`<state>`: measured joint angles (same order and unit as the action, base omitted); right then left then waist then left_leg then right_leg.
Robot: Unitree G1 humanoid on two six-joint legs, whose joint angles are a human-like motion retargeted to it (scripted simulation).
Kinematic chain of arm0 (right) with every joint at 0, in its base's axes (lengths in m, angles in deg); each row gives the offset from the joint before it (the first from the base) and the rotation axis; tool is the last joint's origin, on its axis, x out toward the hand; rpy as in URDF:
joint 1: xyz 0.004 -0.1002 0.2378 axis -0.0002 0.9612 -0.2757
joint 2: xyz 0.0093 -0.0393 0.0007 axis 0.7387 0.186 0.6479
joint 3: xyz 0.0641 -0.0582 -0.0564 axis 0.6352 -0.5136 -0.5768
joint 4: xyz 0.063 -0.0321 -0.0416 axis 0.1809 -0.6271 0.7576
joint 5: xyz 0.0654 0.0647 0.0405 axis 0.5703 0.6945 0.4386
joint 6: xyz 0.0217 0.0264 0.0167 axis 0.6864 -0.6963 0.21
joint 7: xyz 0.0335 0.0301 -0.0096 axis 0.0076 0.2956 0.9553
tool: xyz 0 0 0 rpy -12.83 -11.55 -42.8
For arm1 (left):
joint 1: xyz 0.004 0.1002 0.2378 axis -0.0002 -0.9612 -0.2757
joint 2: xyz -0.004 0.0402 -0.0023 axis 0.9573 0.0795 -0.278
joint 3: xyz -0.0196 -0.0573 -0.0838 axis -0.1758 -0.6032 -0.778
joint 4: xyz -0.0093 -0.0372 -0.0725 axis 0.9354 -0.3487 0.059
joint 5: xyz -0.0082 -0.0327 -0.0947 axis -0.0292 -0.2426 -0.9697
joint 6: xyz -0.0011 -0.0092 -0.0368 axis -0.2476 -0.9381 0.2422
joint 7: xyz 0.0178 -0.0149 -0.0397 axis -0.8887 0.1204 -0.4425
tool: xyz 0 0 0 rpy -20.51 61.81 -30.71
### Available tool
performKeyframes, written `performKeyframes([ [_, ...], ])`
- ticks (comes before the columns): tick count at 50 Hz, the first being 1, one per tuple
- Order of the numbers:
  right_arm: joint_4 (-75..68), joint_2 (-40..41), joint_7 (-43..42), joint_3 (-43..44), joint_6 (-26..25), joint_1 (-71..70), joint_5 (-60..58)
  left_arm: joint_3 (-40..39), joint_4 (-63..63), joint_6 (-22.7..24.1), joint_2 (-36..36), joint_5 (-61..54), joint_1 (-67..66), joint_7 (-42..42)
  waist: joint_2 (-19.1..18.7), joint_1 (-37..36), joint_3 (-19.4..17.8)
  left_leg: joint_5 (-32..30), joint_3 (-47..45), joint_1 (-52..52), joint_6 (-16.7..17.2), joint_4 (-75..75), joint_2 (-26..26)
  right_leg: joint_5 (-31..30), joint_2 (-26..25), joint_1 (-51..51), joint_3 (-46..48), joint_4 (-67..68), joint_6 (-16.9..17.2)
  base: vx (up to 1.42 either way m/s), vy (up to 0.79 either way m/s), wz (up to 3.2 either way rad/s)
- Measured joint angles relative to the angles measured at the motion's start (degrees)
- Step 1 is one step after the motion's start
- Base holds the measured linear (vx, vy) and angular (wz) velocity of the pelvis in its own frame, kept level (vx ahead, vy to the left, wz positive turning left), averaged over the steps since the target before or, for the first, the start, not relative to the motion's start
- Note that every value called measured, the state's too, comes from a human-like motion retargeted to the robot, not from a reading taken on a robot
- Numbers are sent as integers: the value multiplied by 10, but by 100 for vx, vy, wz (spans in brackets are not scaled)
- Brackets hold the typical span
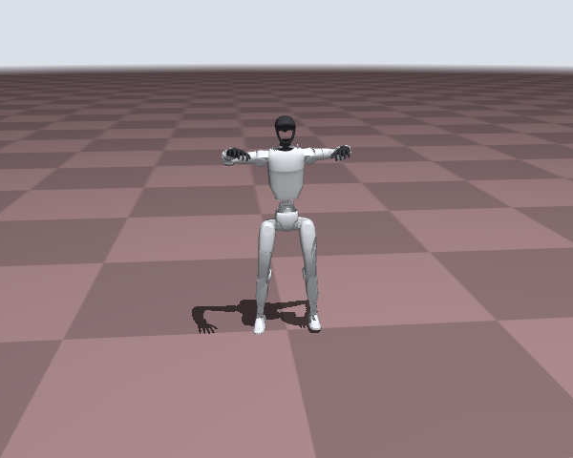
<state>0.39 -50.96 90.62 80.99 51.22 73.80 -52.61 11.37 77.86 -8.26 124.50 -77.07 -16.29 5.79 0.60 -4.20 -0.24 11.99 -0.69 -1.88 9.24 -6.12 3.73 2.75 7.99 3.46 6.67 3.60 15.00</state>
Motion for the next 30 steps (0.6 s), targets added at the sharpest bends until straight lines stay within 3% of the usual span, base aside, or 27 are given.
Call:
performKeyframes([
  [30, 2, -3, -3, 31, 2, 29, 7, -10, 0, 1, 2, 2, -7, -11, -1, 1, 3, 0, 1, 0, 0, 1, 0, 3, 1, 0, 1, 0, 0, 0, 0, 0],
])
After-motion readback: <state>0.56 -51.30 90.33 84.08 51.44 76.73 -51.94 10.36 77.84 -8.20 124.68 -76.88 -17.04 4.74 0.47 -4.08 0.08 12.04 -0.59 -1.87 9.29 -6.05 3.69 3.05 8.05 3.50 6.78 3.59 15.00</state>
